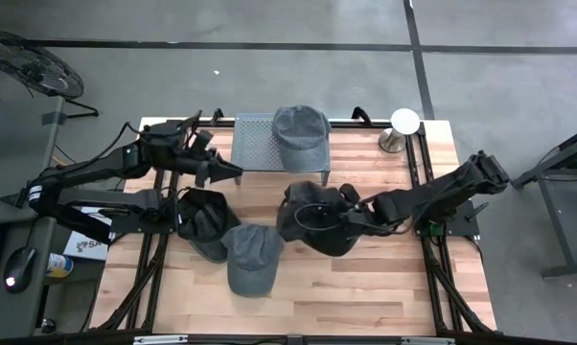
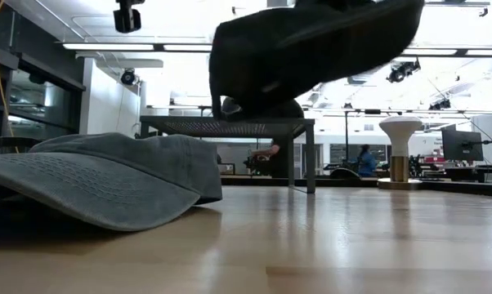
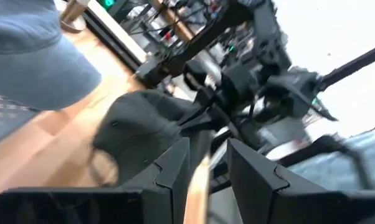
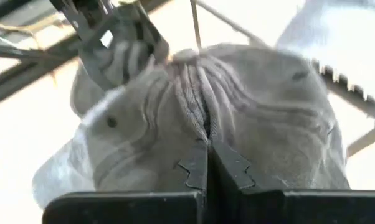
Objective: Pick & Place hat
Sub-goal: Put the right black cap on the shelf
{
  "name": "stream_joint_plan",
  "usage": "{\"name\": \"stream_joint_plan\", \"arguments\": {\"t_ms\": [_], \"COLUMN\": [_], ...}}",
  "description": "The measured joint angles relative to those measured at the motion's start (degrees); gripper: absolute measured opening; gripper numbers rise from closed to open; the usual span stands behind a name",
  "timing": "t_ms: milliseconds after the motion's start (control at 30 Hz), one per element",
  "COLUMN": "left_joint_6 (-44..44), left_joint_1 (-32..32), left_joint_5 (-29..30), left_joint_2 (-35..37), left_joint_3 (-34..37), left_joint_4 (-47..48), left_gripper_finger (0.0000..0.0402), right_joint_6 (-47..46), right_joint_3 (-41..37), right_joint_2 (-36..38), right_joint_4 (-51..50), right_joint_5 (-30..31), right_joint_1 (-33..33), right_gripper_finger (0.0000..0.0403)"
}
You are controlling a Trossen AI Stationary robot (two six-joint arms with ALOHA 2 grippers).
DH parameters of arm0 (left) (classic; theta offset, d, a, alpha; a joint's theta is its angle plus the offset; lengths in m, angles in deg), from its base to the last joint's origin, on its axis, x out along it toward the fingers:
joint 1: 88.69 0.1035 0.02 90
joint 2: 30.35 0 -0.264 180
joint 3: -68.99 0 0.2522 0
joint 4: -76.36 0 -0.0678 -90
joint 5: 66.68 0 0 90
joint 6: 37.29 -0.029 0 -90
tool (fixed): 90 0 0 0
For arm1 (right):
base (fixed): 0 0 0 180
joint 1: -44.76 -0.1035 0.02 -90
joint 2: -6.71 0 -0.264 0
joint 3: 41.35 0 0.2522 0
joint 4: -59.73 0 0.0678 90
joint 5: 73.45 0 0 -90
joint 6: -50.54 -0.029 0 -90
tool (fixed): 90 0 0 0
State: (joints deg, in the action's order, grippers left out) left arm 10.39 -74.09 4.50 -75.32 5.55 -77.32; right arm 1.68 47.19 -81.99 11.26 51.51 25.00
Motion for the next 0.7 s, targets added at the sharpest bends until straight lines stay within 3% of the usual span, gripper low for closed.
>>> {"name": "stream_joint_plan", "arguments": {"t_ms": [300, 533, 700], "left_joint_6": [11.02, 11.34, 11.35], "left_joint_1": [-0.46, -4.56, -7.42], "left_joint_5": [-1.51, 2.96, 7.53], "left_joint_2": [-4.06, -8.58, -11.86], "left_joint_3": [-0.06, -3.89, -8.08], "left_joint_4": [-7.03, -6.51, -0.27], "left_gripper_finger": [0.0108, 0.0108, 0.0108], "right_joint_6": [13.0, 15.81, 19.45], "right_joint_3": [0.02, 0.05, 0.05], "right_joint_2": [-0.07, -0.07, -0.07], "right_joint_4": [14.13, 17.38, 20.33], "right_joint_5": [5.55, 4.98, 4.55], "right_joint_1": [-0.22, 1.38, 1.39], "right_gripper_finger": [0.0, 0.0, 0.0]}}
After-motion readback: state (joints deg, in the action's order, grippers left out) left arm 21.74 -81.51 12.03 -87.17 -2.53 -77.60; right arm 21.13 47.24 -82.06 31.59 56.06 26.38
